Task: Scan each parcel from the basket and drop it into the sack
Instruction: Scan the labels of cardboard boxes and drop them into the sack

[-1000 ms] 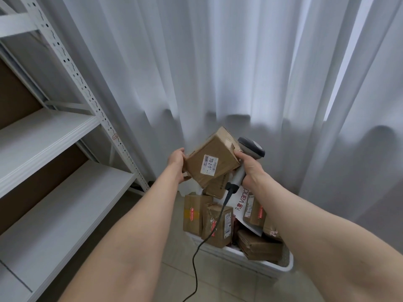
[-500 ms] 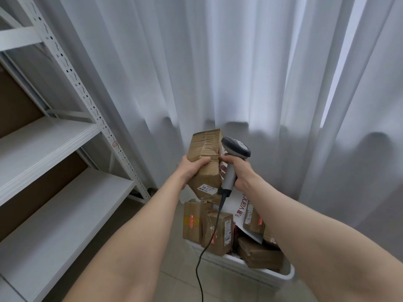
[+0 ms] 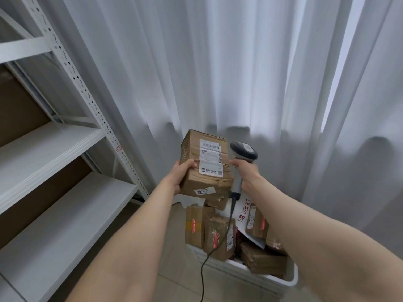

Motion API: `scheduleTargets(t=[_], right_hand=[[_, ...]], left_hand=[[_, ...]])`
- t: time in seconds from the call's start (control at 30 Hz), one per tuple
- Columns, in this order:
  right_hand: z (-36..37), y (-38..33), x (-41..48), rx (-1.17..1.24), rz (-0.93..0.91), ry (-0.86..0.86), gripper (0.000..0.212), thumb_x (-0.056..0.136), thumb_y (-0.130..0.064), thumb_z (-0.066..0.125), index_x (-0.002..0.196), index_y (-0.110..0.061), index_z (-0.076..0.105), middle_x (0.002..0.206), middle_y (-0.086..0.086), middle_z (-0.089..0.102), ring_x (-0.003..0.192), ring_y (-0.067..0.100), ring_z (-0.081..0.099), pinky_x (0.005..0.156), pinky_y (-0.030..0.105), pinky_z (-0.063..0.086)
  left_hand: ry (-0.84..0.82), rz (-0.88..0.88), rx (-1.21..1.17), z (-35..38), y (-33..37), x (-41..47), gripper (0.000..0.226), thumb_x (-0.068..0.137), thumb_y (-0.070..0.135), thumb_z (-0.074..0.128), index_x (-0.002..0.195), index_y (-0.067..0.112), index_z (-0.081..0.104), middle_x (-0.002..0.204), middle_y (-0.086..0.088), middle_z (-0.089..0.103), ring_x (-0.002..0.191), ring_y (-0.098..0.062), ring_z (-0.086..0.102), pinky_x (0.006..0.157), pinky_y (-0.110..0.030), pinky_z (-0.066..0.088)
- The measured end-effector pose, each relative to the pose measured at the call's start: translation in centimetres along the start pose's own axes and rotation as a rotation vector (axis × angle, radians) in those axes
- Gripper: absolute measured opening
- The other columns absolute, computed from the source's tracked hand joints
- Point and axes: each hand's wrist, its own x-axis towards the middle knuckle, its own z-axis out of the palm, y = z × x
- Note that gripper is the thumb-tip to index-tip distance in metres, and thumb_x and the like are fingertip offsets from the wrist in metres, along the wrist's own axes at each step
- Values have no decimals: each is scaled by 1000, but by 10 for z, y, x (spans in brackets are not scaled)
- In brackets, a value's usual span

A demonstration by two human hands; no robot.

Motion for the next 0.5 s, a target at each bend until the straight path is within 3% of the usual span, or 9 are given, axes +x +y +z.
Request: scheduleTargets(t=[0.1,0.17,0.2,0.27,0.33,0.4,0.5], right_hand=[[-1,1,-6,-29,35,-48,23,84,-6,69,104,-13,60,111,14,69,105,33,66,97,52,51],[0,0,-10,-34,42,-64,19,86,-1,66,102,-10,60,103,15,72,96,34,69,92,51,54],[0,-1,-11,-42,37,-61,18,86,2,65,98,-10,59,100,15,72,94,33,69,91,50,55],[0,0,-11,-70,3,-58,18,85,5,63,93,-10,59,94,14,70,89,32,68,88,47,55],[2,0,-13,-101,-22,-58,17,85,5,64,90,-10,59,92,13,69,86,30,67,86,45,55],[5,1,-15,-151,-59,-31,13,85,-1,66,89,-11,59,90,11,68,86,28,66,87,44,55],[8,-1,-19,-204,-79,-49,7,83,-6,66,87,-8,60,73,8,63,66,23,60,70,37,53]], left_hand=[[-23,-82,7,-9,-6,-1,38,80,29,55,116,16,55,103,-12,67,83,-27,61,75,-38,49],[-32,-118,58,-12,-10,1,44,76,38,59,116,20,56,109,-12,66,96,-31,59,97,-54,39],[-41,-132,82,-14,-11,1,55,71,43,66,121,23,55,115,-13,65,104,-35,58,99,-62,35],[-61,-132,104,-16,-13,0,72,63,46,79,127,33,48,121,-13,61,110,-39,56,89,-70,41],[-58,-97,73,-18,-16,-4,68,71,34,80,128,39,43,122,-12,60,110,-39,57,81,-69,46],[-41,-58,36,-20,-22,-3,69,73,25,79,129,41,43,121,-9,61,108,-37,58,83,-68,46],[27,14,-12,-20,-31,-2,77,74,14,77,135,39,39,119,-7,62,102,-33,61,78,-54,51]])
